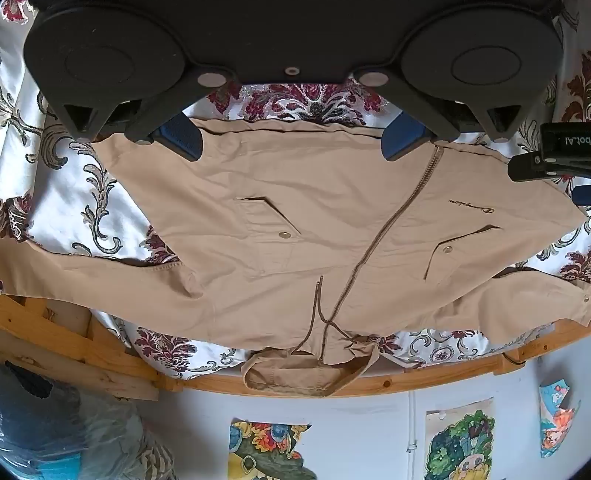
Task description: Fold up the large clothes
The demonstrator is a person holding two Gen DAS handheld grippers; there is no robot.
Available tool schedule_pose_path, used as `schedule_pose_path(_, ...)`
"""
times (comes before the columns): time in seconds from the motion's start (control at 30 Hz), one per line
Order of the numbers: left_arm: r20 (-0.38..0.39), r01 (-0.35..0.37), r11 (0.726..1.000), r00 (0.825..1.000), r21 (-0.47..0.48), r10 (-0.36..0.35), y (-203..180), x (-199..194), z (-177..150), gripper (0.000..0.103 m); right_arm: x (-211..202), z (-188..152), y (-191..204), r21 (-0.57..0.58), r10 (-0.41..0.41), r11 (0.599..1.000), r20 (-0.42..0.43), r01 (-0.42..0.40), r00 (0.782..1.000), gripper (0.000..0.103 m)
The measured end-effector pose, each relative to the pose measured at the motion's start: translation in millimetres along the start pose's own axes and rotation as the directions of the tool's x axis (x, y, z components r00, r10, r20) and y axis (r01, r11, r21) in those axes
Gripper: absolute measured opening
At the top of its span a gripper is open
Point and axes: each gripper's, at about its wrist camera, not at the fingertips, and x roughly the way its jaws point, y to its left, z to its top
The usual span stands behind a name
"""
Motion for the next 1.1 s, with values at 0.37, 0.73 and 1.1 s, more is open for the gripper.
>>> schedule_pose_path(0.37,0.024,-0.013,1.000,1.000,0.026,0.013,-4.0,-3.3,-0.6,0.102,1.5,0.5,-2.3,-0.004,-0.004,1.000,-0.007,0.004,1.000,0.102)
schedule_pose_path(0.73,0.023,-0.013,1.000,1.000,0.024,0.013,-4.6,-2.9,-1.9,0.102,1.3,1.8,-1.0,-0.003,-0.003,1.000,-0.012,0.003,1.000,0.102)
schedule_pose_path(1.1,0.021,-0.012,1.000,1.000,0.023,0.011,-3.7,-2.4,-2.7,0.102,2.6,0.0,-0.6,-0.002,-0.003,1.000,-0.014,0.003,1.000,0.102)
